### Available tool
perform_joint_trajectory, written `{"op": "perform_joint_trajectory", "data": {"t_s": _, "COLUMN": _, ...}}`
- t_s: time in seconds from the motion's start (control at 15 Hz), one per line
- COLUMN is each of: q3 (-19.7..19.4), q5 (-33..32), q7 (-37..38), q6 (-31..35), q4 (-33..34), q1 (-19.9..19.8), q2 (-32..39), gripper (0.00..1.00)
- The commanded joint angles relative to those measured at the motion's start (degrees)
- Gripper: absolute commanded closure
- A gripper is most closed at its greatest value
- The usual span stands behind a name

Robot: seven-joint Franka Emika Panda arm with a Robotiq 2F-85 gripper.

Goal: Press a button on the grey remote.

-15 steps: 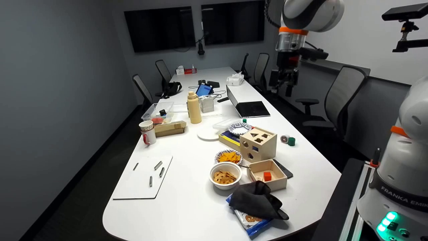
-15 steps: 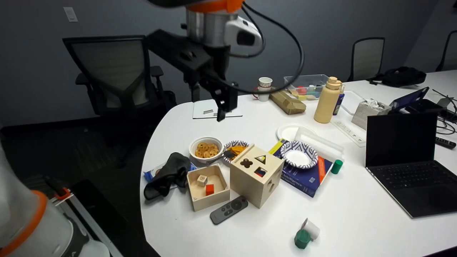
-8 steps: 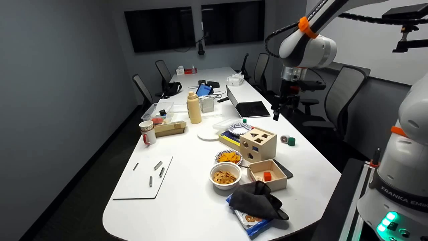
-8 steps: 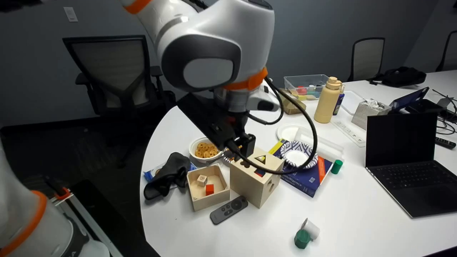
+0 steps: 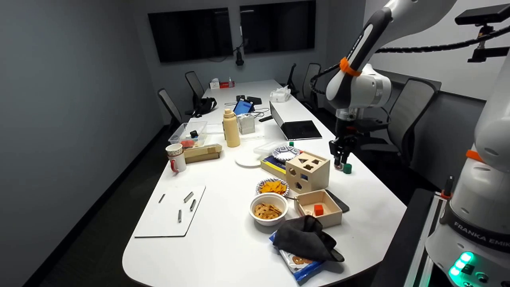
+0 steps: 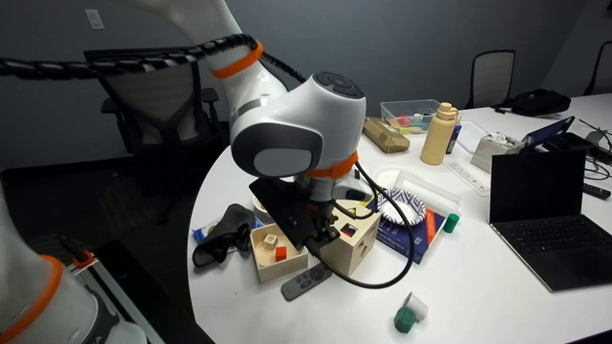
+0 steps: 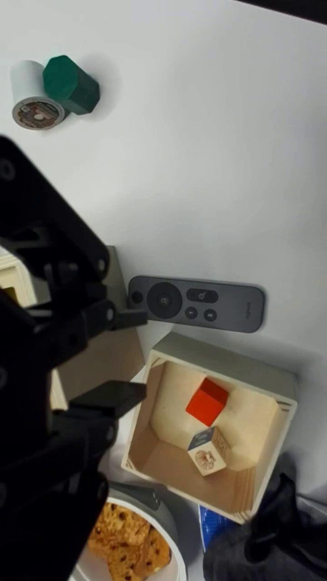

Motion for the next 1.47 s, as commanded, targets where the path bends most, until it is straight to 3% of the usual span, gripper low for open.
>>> {"op": "perform_joint_trajectory", "data": {"t_s": 0.0, "q3": 0.90, "q5": 8.14, "q7": -6.61, "q6": 4.18, "q4": 2.02, "q1": -0.17, "q2": 7.52, "gripper": 0.93}}
{"op": "perform_joint_trajectory", "data": {"t_s": 0.07, "q3": 1.67, "q5": 10.78, "q7": -8.61, "q6": 4.77, "q4": 2.75, "q1": -0.52, "q2": 9.38, "gripper": 0.99}}
{"op": "perform_joint_trajectory", "data": {"t_s": 0.6, "q3": 8.35, "q5": 29.36, "q7": -24.21, "q6": 3.88, "q4": 10.63, "q1": -5.56, "q2": 21.63, "gripper": 1.00}}
{"op": "perform_joint_trajectory", "data": {"t_s": 1.0, "q3": 11.47, "q5": 34.55, "q7": -30.04, "q6": 4.39, "q4": 14.83, "q1": -9.88, "q2": 28.65, "gripper": 1.00}}
{"op": "perform_joint_trajectory", "data": {"t_s": 1.4, "q3": 13.39, "q5": 34.52, "q7": -30.67, "q6": 4.44, "q4": 17.71, "q1": -11.70, "q2": 33.28, "gripper": 1.00}}
